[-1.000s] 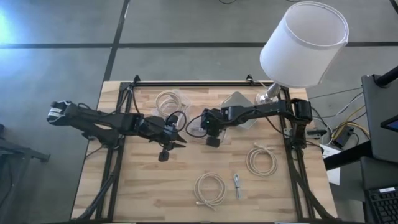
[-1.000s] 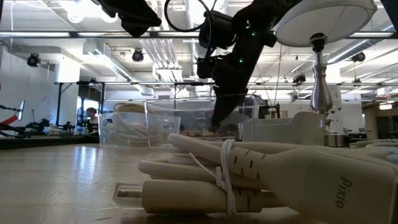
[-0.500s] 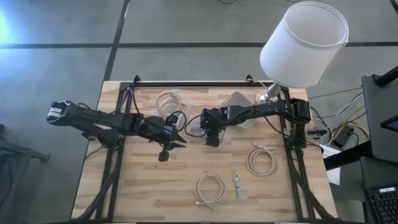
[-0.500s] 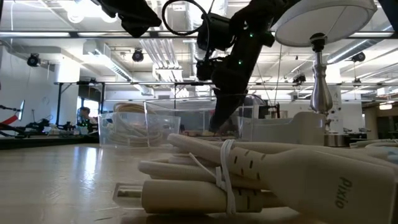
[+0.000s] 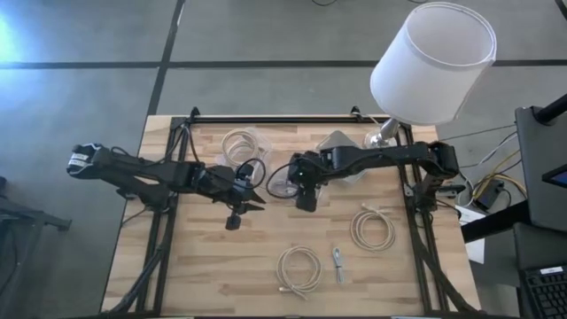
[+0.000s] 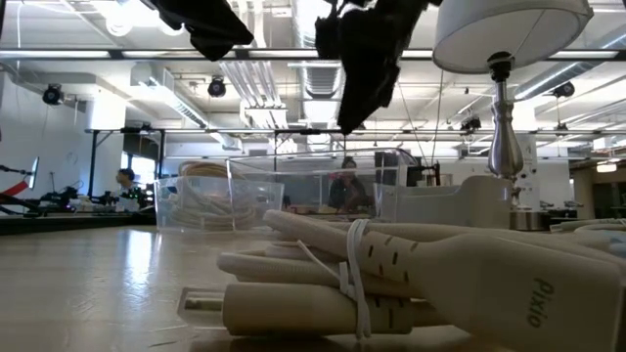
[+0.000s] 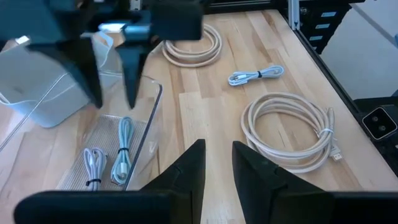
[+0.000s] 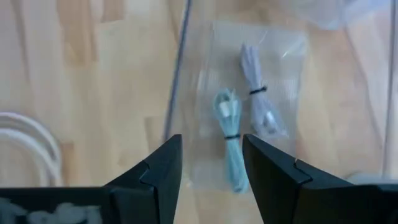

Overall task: Pick & Place USB Port
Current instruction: Put the white USB cable into the transparent bin

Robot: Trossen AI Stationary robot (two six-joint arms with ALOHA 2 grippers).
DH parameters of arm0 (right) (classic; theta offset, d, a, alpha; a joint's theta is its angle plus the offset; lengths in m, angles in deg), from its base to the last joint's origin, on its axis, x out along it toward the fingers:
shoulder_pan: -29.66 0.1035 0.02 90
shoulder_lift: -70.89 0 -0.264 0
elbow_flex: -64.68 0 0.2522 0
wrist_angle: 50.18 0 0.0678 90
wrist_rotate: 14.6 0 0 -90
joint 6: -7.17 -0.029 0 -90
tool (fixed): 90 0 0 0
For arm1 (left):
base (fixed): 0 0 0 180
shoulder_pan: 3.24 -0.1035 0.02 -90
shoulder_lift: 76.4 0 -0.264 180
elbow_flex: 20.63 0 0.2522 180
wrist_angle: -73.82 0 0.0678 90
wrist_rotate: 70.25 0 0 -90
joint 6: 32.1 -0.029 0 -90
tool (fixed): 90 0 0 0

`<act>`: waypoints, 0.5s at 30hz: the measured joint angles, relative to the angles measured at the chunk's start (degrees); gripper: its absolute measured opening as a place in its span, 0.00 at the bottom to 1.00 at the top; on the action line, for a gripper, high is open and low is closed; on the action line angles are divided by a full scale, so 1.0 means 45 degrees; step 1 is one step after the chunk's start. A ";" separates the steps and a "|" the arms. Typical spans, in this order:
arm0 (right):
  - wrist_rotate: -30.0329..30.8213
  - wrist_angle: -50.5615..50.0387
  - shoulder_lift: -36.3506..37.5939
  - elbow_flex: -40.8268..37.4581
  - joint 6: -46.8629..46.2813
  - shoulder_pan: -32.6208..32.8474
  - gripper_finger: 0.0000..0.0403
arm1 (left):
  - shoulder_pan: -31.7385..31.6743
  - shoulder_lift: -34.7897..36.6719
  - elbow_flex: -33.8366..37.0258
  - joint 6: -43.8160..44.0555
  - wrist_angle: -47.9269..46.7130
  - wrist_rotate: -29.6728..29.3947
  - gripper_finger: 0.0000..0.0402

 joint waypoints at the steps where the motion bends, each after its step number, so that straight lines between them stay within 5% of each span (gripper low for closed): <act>1: 0.0000 -0.0223 0.0050 0.0041 -0.0180 0.0173 0.40 | 0.0000 0.0000 0.0028 0.0000 0.0014 -0.0001 0.20; 9: -0.0073 -0.1565 0.0233 -0.0081 -0.2935 0.2131 0.40 | 0.0000 -0.0005 0.0143 0.0015 0.0006 0.0003 0.20; 15: -0.0112 -0.2484 0.0191 -0.0586 -0.7231 0.3808 0.42 | -0.0002 -0.0005 0.0143 -0.0193 0.0010 -0.0002 0.20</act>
